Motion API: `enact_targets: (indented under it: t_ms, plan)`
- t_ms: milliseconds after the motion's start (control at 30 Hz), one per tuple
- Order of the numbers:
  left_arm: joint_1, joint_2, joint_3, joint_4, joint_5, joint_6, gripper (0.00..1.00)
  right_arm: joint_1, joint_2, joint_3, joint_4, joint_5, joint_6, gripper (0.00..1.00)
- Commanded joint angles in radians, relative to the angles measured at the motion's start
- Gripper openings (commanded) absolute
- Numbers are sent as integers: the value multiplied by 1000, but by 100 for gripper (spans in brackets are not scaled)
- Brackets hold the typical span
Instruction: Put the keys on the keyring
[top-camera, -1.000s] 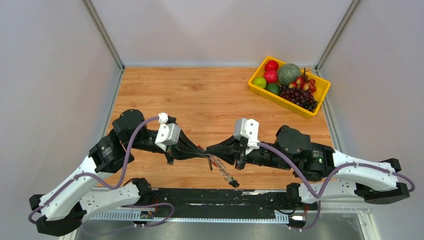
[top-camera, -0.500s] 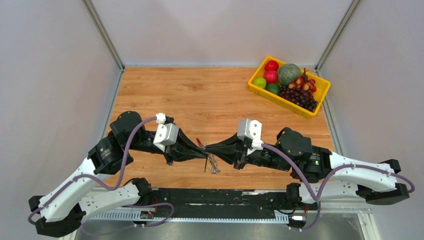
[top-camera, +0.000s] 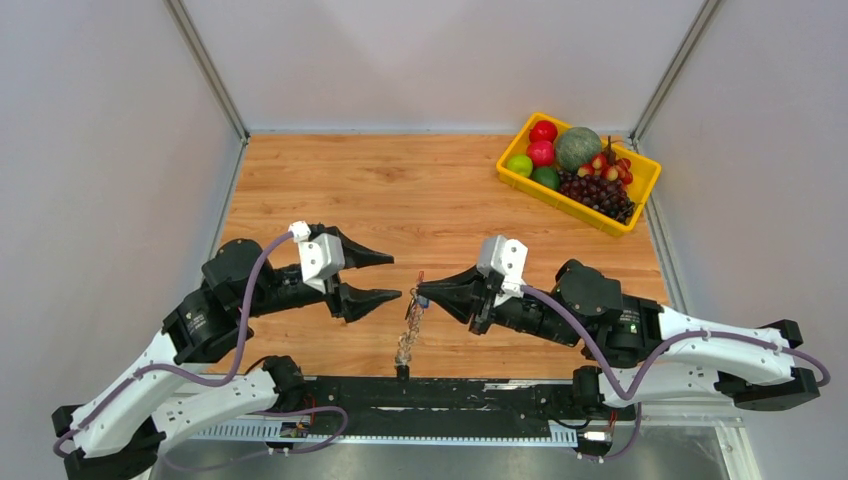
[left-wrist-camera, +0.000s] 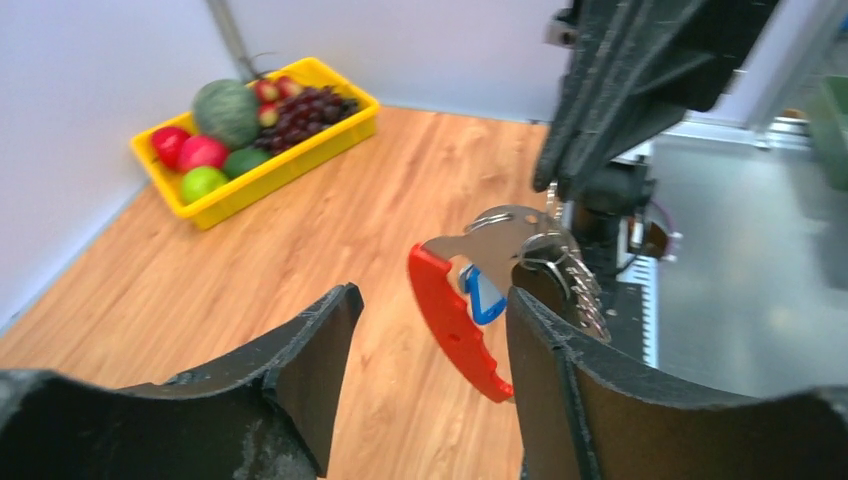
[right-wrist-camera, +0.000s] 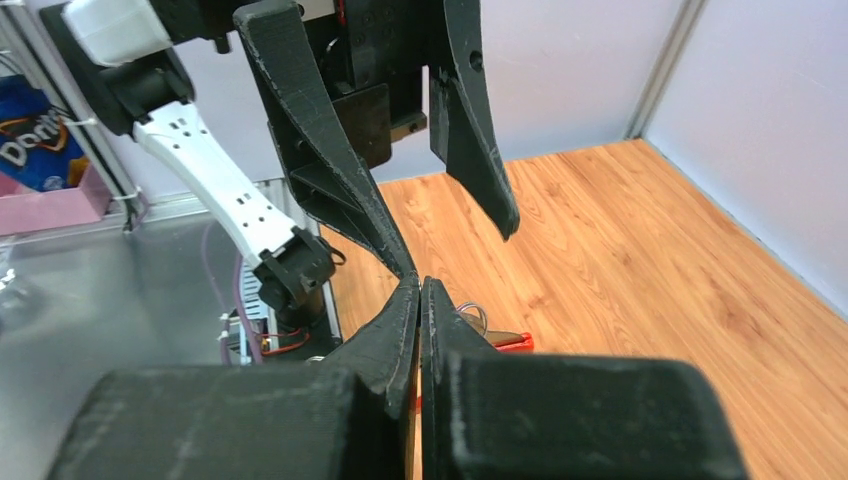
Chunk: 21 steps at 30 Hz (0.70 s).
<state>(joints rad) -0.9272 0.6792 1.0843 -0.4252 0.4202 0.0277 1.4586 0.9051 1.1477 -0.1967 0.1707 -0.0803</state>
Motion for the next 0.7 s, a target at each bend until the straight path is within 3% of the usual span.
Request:
enact_targets:
  t_ms: [0,367,433,467,533,667]
  plan:
    - [-1,-13,-27,26,-224,-13,68,3,-17,-13,43,113,3,0]
    - [-2,-52,-83,16,-315,-45,79,-17,26,-92,-30,314,63,0]
    - [-1,-64,-95,18,-332,-46,84,-35,46,-98,-58,345,75,0]
    - [-2,-70,-101,17,-340,-46,91,-47,56,-100,-72,360,107,0]
    - [-1,-78,-109,18,-346,-47,99,-82,76,-119,-91,360,145,0]
    - [-1,-91,-112,13,-353,-48,100,-194,111,-183,-104,282,230,0]
